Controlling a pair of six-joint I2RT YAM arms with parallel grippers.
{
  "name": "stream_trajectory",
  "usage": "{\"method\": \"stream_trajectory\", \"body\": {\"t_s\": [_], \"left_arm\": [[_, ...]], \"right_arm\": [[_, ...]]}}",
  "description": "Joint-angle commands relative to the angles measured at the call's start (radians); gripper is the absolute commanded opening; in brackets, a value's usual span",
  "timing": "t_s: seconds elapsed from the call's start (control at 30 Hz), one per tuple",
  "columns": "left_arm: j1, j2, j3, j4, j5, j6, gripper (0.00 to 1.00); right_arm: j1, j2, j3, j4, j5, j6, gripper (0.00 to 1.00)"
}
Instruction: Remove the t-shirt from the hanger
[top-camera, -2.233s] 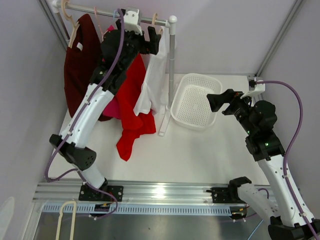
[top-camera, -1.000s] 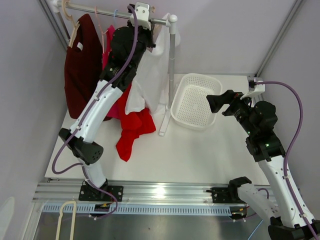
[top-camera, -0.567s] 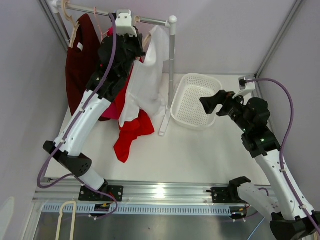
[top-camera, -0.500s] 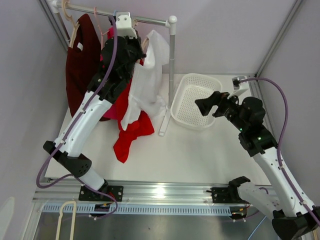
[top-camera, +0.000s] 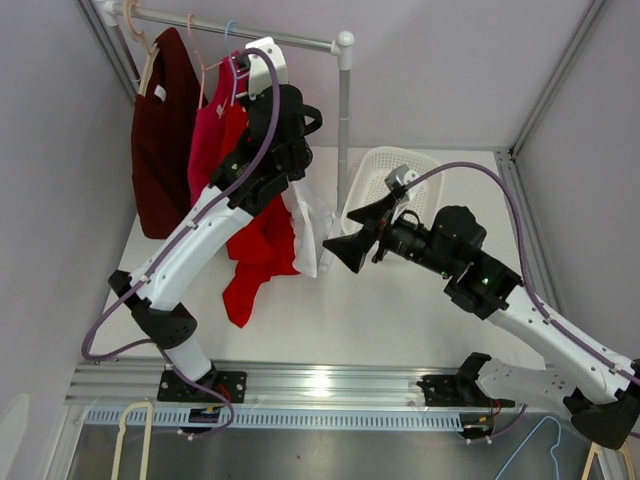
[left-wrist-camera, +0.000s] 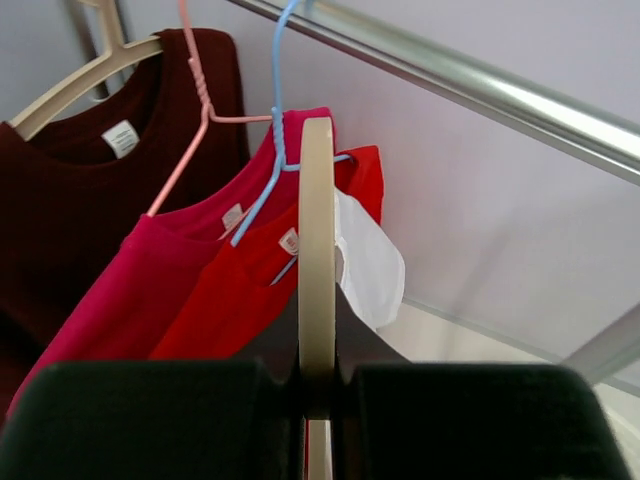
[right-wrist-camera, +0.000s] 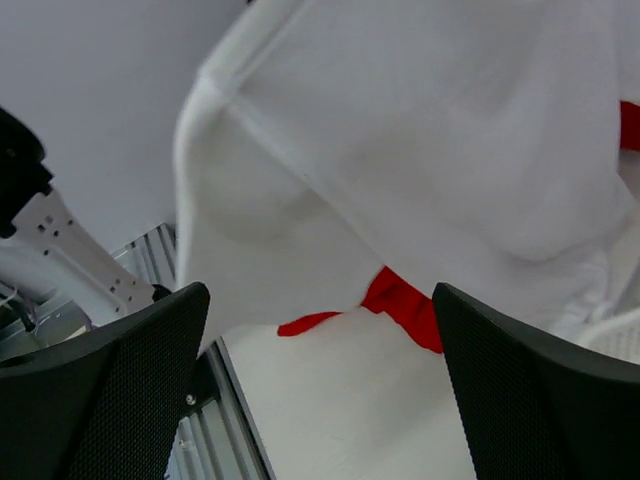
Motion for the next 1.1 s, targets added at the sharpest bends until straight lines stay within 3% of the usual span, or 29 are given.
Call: {"method": "stream_trajectory", "body": {"t_s": [0.0,0.27,0.33,0.43,0.47,0.5,0.53,0.6,0.77,1.07], "left_arm": [[-0.022,0.018,0.053,0.047,-0.145,0.072,0.01],[-0.031,0.054,0.057,0.131,-0.202,0.169,0.01],[-0.04,0.054,0.056,0.134,-0.199,0.167,0.01],[-0.051,0.058,0.056,0.142,-0.198,0.169,0.01],[-0.052,0.061,0.056,0.142,-0.193,0.169,0.01],[-0.054,0.061,0.053,0.142,-0.19,0.166,0.01],[-0.055,0.061,0.051,0.142,-0.185,0.164,0.01],[-0.055,0.063,0.05,0.131,-0.147,0.157,0.01],[-0.02,0.106,0.066,0.138,-0.086,0.154,0.01],[0.066,0.25,0.249,0.185,-0.037,0.272,0.01]], "right_arm": [[0.053,0.019,0.021,0.129,-0.025,-0.068,0.98],[0.108,0.074,0.038,0.167,-0.035,-0.074,0.98],[0.121,0.112,0.056,0.167,-0.017,-0.075,0.92],[0.13,0.151,0.074,0.166,0.024,-0.076,0.56],[0.131,0.157,0.079,0.158,0.068,-0.079,0.36],[0.133,0.158,0.085,0.147,0.093,-0.081,0.28],[0.141,0.157,0.093,0.131,0.122,-0.085,0.12],[0.147,0.14,0.094,0.118,0.141,-0.087,0.0],[0.216,0.018,0.072,0.026,0.161,-0.096,0.0],[0.47,-0.125,-0.022,-0.116,0.403,-0.061,0.0]]}}
